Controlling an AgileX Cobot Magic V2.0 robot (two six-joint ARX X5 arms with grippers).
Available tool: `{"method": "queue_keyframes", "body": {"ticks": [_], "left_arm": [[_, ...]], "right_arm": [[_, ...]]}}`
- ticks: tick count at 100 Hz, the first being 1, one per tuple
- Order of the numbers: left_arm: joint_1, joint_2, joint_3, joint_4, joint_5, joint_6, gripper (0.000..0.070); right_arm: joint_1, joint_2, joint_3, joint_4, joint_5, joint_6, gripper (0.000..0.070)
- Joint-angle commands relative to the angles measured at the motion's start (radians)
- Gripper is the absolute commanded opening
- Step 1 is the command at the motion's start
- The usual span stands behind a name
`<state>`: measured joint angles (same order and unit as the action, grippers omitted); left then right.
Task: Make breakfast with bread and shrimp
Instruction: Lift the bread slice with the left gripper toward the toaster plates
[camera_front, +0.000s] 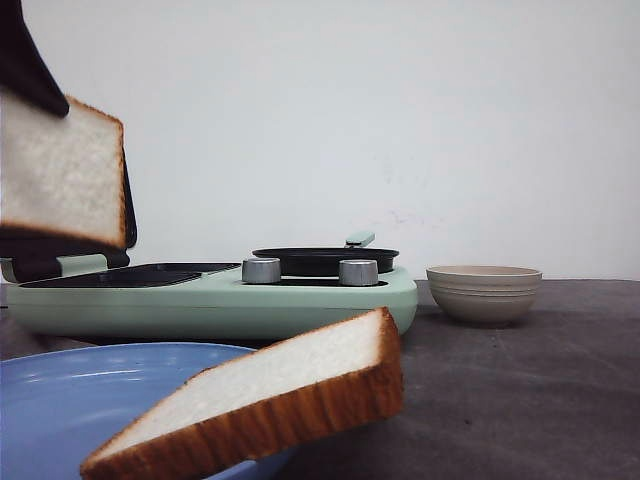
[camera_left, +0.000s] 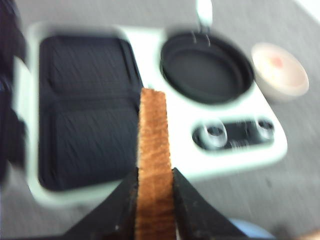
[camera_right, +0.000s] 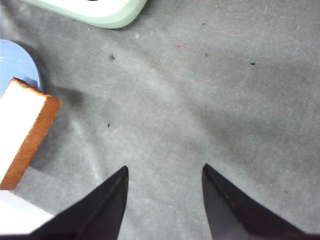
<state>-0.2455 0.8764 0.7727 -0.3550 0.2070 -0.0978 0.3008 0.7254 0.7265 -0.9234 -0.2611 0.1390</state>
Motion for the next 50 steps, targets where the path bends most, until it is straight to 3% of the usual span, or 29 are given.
{"method": "queue_keyframes", "body": {"ticks": [1, 50], "left_arm": [[-0.003, 0.009, 0.012, 0.047, -0.020, 0.036, 0.0004], [-0.003, 0.175, 0.101, 0.221, -0.169, 0.254, 0.0004]], "right_arm": [[0.005, 0.005, 0.015, 0.010, 0.000, 0.010, 0.0284], [0.005, 0.005, 0.015, 0.009, 0.000, 0.010, 0.0284]]}}
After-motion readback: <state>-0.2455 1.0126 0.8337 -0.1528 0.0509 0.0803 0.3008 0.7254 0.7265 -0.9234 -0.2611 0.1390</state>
